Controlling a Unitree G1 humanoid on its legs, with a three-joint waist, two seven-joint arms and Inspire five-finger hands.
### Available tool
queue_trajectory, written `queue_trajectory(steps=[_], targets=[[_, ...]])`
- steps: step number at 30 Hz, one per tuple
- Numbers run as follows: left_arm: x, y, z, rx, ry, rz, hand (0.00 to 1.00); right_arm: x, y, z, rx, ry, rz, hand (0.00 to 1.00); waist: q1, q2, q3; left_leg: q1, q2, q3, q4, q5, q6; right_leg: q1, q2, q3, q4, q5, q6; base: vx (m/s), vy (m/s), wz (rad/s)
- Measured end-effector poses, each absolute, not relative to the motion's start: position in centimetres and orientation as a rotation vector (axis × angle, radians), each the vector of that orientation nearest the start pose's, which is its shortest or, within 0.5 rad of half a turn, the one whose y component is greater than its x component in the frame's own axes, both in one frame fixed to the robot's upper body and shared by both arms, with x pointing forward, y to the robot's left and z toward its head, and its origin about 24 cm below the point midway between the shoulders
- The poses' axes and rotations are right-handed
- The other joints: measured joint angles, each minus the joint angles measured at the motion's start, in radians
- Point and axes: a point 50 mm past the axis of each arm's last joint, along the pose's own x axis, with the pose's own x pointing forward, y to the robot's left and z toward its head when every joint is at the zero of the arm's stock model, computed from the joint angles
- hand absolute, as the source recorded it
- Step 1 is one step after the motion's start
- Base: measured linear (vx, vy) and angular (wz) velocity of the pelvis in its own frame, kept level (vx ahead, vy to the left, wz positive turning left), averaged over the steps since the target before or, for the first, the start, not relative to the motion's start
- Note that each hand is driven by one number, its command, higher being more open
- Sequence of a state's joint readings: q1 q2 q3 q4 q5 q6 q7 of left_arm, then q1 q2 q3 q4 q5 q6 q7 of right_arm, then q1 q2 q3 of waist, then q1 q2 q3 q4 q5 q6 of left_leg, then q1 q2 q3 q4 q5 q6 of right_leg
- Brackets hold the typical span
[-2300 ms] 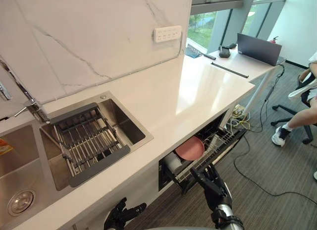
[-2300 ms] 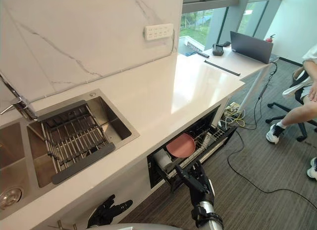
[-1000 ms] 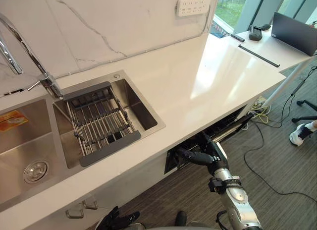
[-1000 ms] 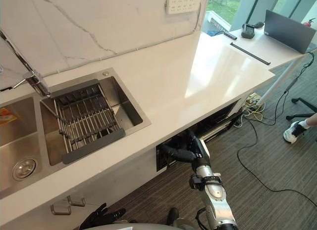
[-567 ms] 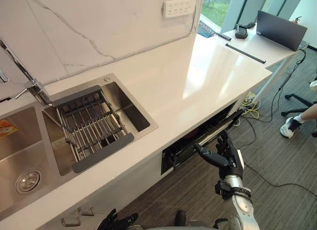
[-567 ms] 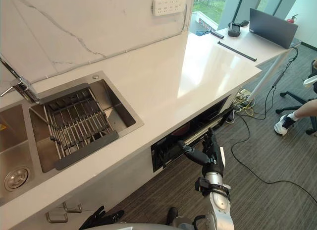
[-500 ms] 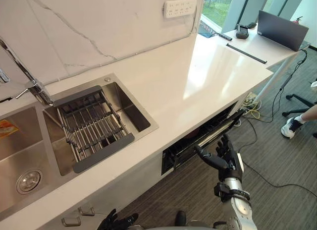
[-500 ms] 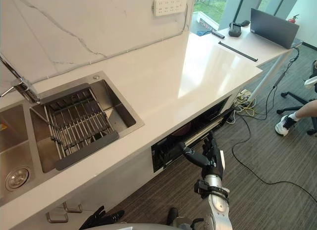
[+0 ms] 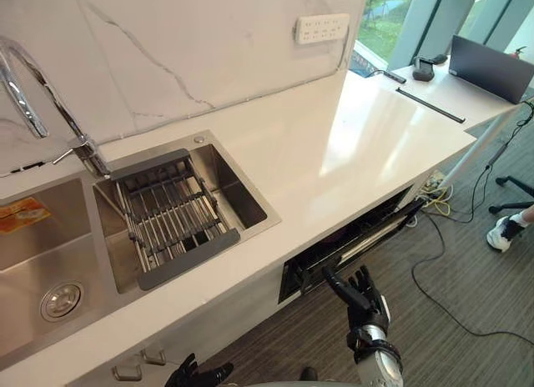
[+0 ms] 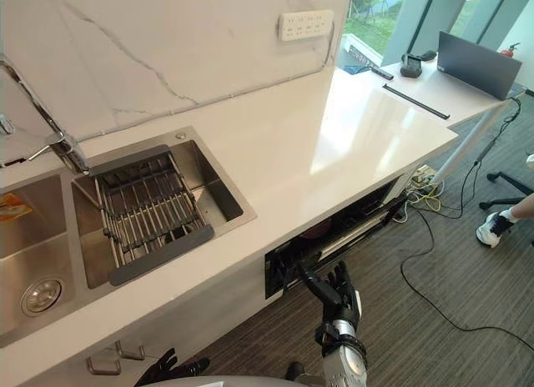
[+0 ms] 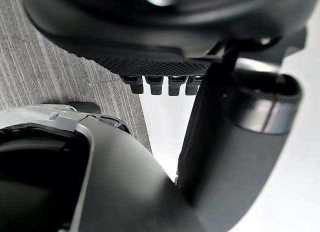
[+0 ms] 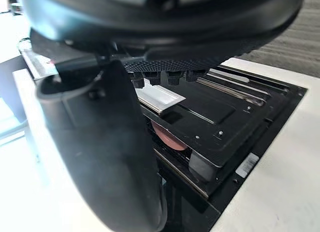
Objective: Walk over to the sink, pick up the cup, carry it to the dishwasher, place the cup inside the dishwasher, then close the dishwasher door
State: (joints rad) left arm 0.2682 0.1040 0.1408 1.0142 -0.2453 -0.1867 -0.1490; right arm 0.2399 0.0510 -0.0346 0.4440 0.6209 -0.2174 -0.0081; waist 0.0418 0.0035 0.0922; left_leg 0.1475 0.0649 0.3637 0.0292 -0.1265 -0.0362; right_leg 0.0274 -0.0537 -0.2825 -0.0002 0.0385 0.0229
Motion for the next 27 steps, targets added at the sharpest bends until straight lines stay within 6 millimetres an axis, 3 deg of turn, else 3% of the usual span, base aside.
queue_trajectory(steps=[11,18,21,27], targets=[[4.7,21.2,-15.9,-0.231,1.005,0.289,1.0,17.8,-16.1,-8.6,0.853,0.316,-0.28,1.0,0.031,-0.003,0.0,-0.055,-0.008,-0.029,0.021,0.004,0.006,-0.041,-0.02,-0.027,0.023,-0.002,0.001,-0.03,-0.002,0.08],[6.4,21.4,-15.6,-0.212,0.966,0.261,1.0,20.4,-16.2,-7.4,0.888,0.24,-0.227,1.0,0.03,-0.008,0.047,-0.12,-0.014,-0.05,0.06,0.002,0.012,-0.094,-0.039,-0.039,0.058,-0.003,0.002,-0.05,0.009,0.08],[7.3,21.3,-15.5,-0.198,0.947,0.226,1.0,22.3,-16.2,-6.4,0.907,0.203,-0.198,1.0,0.03,-0.002,0.071,-0.158,-0.012,-0.052,0.086,-0.004,0.015,-0.127,-0.044,-0.041,0.076,-0.002,0.001,-0.05,-0.004,0.02],[8.4,21.2,-15.3,-0.209,0.922,0.222,1.0,24.1,-16.7,-5.3,0.9,0.165,-0.154,1.0,0.029,0.012,0.116,-0.209,-0.008,-0.056,0.13,-0.008,0.017,-0.17,-0.052,-0.043,0.106,-0.003,-0.003,-0.04,-0.011,0.02]])
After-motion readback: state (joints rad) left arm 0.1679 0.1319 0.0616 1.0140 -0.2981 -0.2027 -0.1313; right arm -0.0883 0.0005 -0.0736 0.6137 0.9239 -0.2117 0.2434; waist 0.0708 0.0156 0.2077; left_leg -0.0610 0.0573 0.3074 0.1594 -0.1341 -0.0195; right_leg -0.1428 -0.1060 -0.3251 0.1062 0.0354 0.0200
